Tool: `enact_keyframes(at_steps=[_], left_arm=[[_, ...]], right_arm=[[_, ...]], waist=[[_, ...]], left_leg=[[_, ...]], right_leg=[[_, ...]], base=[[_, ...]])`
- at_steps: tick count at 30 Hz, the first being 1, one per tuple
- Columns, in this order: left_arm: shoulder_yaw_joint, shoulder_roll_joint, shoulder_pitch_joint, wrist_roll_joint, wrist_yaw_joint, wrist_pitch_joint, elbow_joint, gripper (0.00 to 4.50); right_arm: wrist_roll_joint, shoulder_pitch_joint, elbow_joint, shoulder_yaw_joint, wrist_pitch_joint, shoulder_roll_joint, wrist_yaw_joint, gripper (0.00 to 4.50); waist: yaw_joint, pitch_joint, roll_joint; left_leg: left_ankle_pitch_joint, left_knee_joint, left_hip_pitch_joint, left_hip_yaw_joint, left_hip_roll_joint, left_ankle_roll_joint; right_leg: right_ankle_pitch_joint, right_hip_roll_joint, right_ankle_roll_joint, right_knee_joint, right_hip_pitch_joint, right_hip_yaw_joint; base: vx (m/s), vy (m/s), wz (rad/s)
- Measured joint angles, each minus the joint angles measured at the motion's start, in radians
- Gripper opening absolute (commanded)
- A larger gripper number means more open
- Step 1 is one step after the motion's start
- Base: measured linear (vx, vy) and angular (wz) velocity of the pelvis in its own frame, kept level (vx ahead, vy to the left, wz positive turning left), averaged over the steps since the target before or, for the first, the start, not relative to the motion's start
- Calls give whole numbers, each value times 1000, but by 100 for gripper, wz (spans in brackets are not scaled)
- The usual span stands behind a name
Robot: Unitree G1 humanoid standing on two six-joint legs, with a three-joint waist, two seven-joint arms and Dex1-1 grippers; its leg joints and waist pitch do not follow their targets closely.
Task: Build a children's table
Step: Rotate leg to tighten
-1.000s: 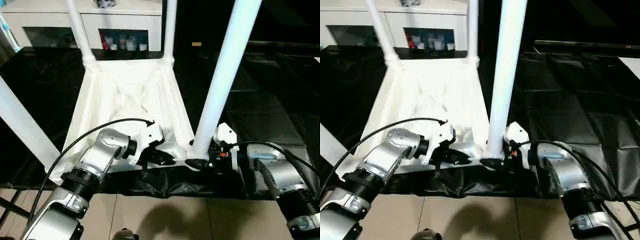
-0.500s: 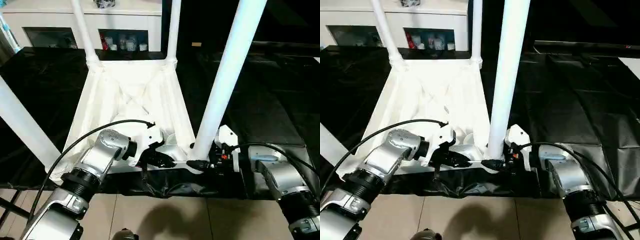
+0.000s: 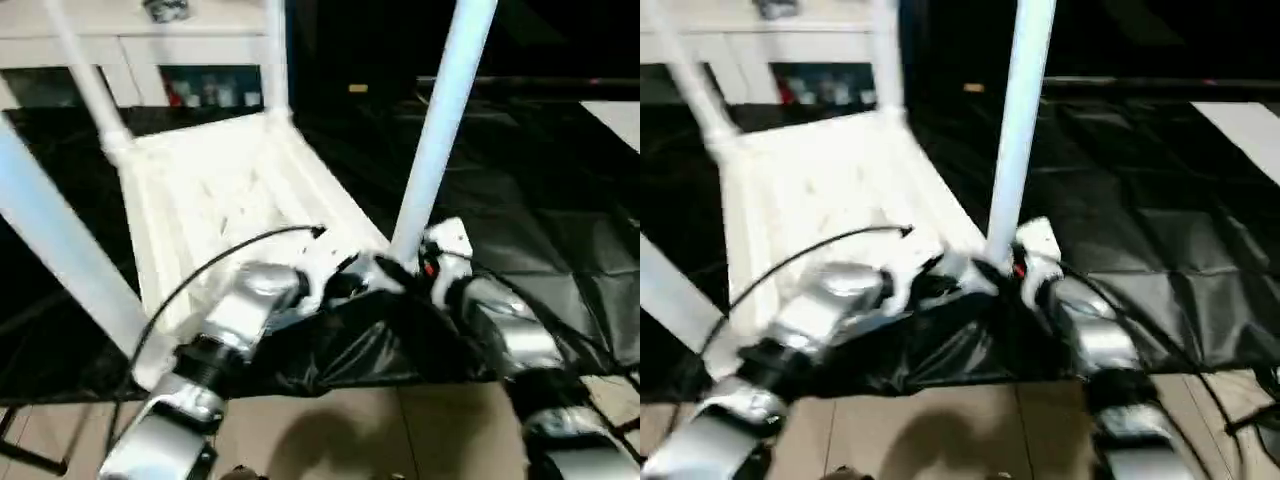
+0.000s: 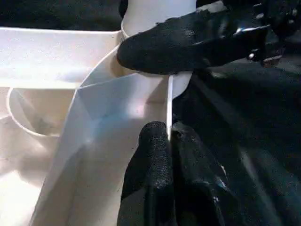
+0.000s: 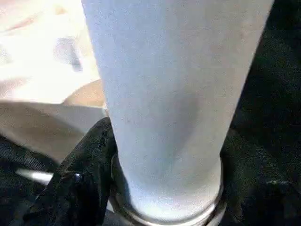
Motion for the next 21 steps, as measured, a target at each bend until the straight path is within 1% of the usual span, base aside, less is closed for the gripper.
enact_keyframes(at_steps=[5, 6, 7, 8, 11, 12, 13, 14, 17, 21], left_arm=[[0, 0, 0, 6, 12, -8, 0, 0], [0, 0, 0, 6, 9, -9, 0, 0], [0, 0, 0, 6, 7, -9, 0, 0], [0, 1, 0, 6, 6, -9, 0, 0], [-1, 7, 1, 4, -19, -12, -1, 0], [-2, 17, 2, -2, -37, -18, -4, 0], [-4, 25, 3, -5, -56, -23, -6, 0], [-4, 31, 5, -6, -72, -26, -9, 0], [-5, 47, 7, -23, -122, -28, -14, 0], [-12, 89, 19, -46, -216, -43, -27, 0]], right_arm=[[-6, -13, 23, -9, -17, 22, -35, 272], [-6, -13, 22, -10, -17, 22, -35, 307], [-5, -13, 22, -11, -17, 23, -34, 307], [-4, -13, 22, -13, -16, 24, -33, 344], [1, -6, 12, -16, -15, 21, 0, 349], [0, 2, -1, -7, -17, 11, 24, 370], [-1, 10, -12, 0, -18, 2, 44, 370], [-2, 13, -18, 6, -19, -5, 62, 393], [0, 31, -48, 28, -21, -39, 141, 393], [7, 67, -106, 62, -21, -105, 278, 393]], waist=[[-2, 0, 0], [-2, 0, 0], [-3, 0, 0], [-3, 0, 0], [-2, 0, 1], [0, 1, 1], [2, 1, 1], [4, 1, 1], [10, 2, 3], [18, 2, 3]], left_leg=[[0, -1, 0, 0, 0, 0], [0, -1, 0, 0, 0, 0], [0, -1, 0, 0, 0, 0], [0, -1, 0, 0, 0, 0], [0, -1, -1, 0, 0, 0], [0, -2, -1, 0, 0, 0], [0, -3, -1, 0, 0, 0], [0, -3, -1, 0, 0, 0], [0, -4, -1, 1, 0, 0], [0, -3, -2, 1, 0, 0]], right_leg=[[0, 0, 0, -1, 0, 0], [0, 0, 0, -1, 0, 0], [0, 0, 0, -1, -1, 0], [0, 0, 0, -1, -1, 0], [0, 0, 0, -1, -1, 0], [0, 0, 0, -1, -1, 0], [0, 0, 0, -2, -1, 0], [0, 0, 0, -2, -1, 0], [0, 0, 0, -2, -2, 0], [0, 0, 0, -2, -1, 0]], base=[[0, 0, 0], [0, 0, 0], [0, 0, 0], [0, 0, 0], [0, 0, 0], [0, 0, 0], [0, 0, 0], [0, 0, 0], [0, 0, 0], [0, 0, 0]])
